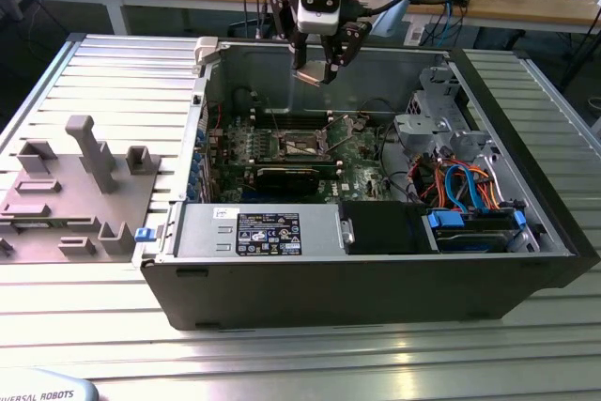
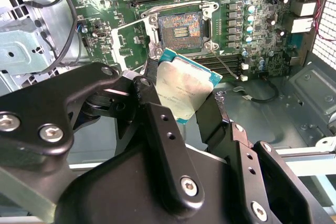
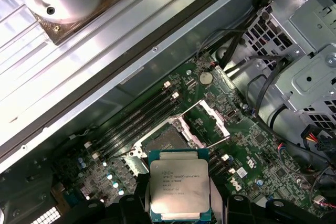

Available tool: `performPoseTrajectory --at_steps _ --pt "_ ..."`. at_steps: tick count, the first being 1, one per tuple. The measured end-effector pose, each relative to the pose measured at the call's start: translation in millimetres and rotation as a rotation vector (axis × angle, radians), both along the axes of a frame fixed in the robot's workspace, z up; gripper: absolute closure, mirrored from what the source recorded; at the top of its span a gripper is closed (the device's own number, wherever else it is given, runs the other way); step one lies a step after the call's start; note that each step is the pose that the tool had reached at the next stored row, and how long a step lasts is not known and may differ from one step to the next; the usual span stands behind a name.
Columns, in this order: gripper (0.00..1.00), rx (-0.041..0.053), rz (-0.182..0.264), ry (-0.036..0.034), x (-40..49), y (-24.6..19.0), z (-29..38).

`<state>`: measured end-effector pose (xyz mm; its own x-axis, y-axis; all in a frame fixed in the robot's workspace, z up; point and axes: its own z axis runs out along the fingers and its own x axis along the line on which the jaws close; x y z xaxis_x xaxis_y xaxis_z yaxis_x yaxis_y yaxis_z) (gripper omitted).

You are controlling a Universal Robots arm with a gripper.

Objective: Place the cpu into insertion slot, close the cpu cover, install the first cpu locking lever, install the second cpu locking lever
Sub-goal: 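Place the cpu into insertion slot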

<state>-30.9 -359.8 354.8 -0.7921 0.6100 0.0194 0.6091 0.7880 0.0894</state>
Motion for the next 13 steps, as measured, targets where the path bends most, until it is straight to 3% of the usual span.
performPoseTrajectory --at_steps 13 --pt "0.46 -0.0001 -0.009 0.0000 0.0 0.0 0.0"
